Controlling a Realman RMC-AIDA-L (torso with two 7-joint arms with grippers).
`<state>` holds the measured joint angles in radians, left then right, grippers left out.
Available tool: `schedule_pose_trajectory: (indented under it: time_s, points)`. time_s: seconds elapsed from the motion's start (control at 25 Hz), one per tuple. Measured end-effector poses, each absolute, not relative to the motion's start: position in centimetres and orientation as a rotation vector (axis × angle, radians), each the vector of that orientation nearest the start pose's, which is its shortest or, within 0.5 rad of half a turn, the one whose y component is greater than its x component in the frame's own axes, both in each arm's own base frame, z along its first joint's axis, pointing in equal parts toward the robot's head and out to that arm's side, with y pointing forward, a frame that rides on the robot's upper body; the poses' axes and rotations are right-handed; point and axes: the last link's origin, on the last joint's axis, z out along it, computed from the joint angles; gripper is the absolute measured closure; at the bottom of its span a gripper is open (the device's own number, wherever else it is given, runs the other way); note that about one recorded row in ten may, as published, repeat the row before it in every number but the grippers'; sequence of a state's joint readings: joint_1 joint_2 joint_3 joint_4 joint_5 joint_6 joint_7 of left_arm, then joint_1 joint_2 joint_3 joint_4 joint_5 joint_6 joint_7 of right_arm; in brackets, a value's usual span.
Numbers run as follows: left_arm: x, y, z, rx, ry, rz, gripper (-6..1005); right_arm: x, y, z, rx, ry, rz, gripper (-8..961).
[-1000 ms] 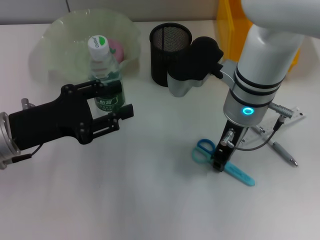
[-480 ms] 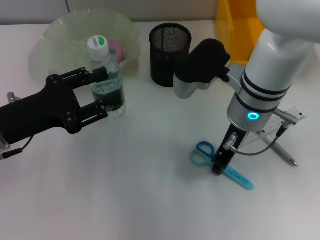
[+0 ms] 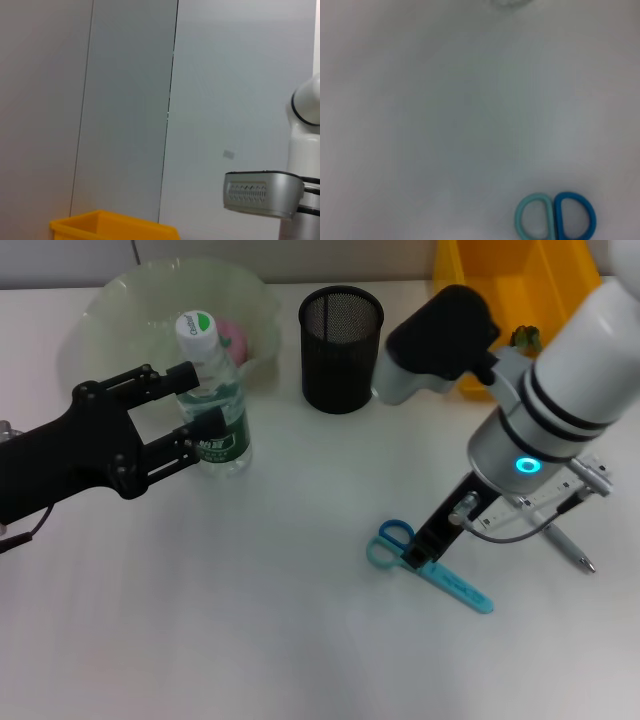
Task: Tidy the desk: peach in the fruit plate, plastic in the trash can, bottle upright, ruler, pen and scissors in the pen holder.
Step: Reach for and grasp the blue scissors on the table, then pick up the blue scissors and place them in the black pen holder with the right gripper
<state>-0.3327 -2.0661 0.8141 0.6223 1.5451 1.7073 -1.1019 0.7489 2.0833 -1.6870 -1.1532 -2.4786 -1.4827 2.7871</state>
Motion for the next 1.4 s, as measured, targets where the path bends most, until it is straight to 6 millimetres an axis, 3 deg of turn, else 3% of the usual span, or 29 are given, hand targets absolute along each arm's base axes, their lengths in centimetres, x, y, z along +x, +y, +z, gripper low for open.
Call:
schedule_pose_trajectory:
  time_s: [0.28, 0.64, 0.84, 1.4]
  points:
    - [-26.9, 28.3, 2.5, -2.486, -0.346, -1.12, 409, 15.6, 33.5, -6.9, -2.685, 1.012, -0.674, 660]
    - [-26.9, 28.1, 2.5, -2.49, -0.349, -1.125, 409, 14.9, 34.0, -7.0, -2.68, 0.953, -0.821, 653]
    - [-27.0, 28.0, 2.4, -2.49, -0.355, -1.123, 409, 14.8, 34.1, -7.6, -2.686, 0.948, -0.816, 470]
    - [-26.9, 28.0, 2.3, -2.494, -0.337, -1.122, 409, 14.6, 33.9, -8.6, -2.693, 0.904, -0.885, 475]
